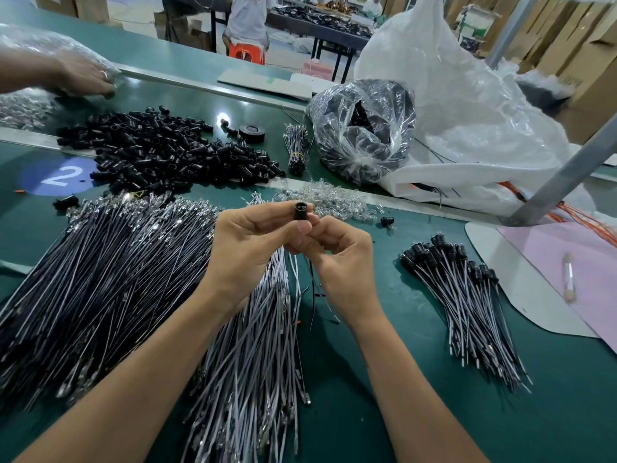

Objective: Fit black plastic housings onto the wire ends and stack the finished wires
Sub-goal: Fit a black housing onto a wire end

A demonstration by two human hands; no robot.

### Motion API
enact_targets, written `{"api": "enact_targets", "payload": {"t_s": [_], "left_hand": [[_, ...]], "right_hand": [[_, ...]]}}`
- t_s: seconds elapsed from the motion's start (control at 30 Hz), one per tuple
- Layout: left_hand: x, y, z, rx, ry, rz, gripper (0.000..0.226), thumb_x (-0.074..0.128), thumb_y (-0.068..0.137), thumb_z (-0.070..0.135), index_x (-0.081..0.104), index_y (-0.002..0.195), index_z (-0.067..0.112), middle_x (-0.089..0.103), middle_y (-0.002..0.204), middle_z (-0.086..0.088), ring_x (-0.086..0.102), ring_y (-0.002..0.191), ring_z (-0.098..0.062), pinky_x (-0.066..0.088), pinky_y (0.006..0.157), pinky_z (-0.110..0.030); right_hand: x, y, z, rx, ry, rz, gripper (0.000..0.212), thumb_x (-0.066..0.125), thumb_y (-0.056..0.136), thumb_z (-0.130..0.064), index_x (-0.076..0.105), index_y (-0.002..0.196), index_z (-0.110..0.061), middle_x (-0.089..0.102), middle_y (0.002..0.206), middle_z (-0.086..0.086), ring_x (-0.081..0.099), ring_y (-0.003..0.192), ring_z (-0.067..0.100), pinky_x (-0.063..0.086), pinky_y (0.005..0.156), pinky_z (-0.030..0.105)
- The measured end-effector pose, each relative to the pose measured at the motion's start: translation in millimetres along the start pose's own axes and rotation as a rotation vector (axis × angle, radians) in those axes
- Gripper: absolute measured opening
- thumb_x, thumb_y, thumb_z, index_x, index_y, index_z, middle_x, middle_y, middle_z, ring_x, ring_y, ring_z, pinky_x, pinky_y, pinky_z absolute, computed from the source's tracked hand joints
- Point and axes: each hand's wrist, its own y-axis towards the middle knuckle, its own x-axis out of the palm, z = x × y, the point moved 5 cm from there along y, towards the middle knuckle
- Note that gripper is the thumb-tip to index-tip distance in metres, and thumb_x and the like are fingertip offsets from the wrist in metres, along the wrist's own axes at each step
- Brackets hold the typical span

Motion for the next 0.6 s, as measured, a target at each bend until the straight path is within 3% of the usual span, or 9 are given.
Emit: {"api": "enact_targets", "payload": {"t_s": [0.1,0.23,0.3,0.43,0.53,0.6], "left_hand": [[2.2,-1.2,1.2,0.011,-0.002,-0.007,0.031,0.073,0.068,0.003,0.071,0.099,0.004,0.077,0.087,-0.004,0.074,0.082,-0.016,0.055,0.079,-0.022],[2.0,-2.1,2.8,0.018,-0.04,0.034,0.027,0.072,0.068,0.002,0.072,0.095,0.002,0.077,0.085,-0.006,0.074,0.08,-0.017,0.056,0.078,-0.023],[1.8,-2.4,3.8,0.021,-0.077,0.075,0.025,0.073,0.068,0.002,0.074,0.093,0.003,0.077,0.085,-0.007,0.074,0.078,-0.017,0.057,0.076,-0.024],[1.1,-1.4,1.6,-0.031,-0.115,0.112,0.026,0.075,0.066,0.01,0.074,0.091,0.005,0.076,0.083,-0.009,0.074,0.077,-0.018,0.057,0.075,-0.024],[-0.1,0.7,-2.0,-0.104,-0.035,0.085,0.031,0.075,0.065,0.009,0.071,0.095,0.003,0.077,0.082,-0.008,0.073,0.075,-0.015,0.056,0.07,-0.02],[0.3,0.2,-3.1,-0.128,0.038,0.041,0.031,0.075,0.065,0.012,0.072,0.095,0.004,0.077,0.083,-0.007,0.072,0.074,-0.012,0.054,0.064,-0.018]], "right_hand": [[1.2,-0.8,0.9,-0.011,-0.004,0.002,0.024,0.072,0.082,0.001,0.069,0.074,-0.022,0.068,0.07,-0.008,0.067,0.072,0.016,0.057,0.074,0.031],[3.7,-1.8,4.8,0.002,-0.008,-0.002,0.017,0.073,0.081,-0.009,0.073,0.075,-0.025,0.069,0.071,-0.008,0.067,0.078,0.029,0.049,0.08,0.067],[6.4,-1.3,5.0,0.009,0.012,-0.003,0.011,0.075,0.079,-0.011,0.072,0.074,-0.022,0.069,0.071,-0.008,0.066,0.076,0.032,0.046,0.078,0.069],[13.3,-2.3,6.3,0.048,0.084,0.008,0.008,0.075,0.077,-0.014,0.07,0.072,-0.017,0.067,0.069,-0.008,0.062,0.074,0.022,0.048,0.074,0.067],[8.1,-3.7,9.5,0.066,0.053,0.031,0.01,0.074,0.079,-0.013,0.069,0.072,-0.009,0.068,0.069,-0.007,0.065,0.072,0.017,0.052,0.072,0.064],[3.7,-4.4,9.9,0.066,0.037,0.037,0.01,0.073,0.08,-0.013,0.069,0.071,-0.013,0.069,0.07,-0.005,0.068,0.073,0.017,0.056,0.076,0.059]]}}
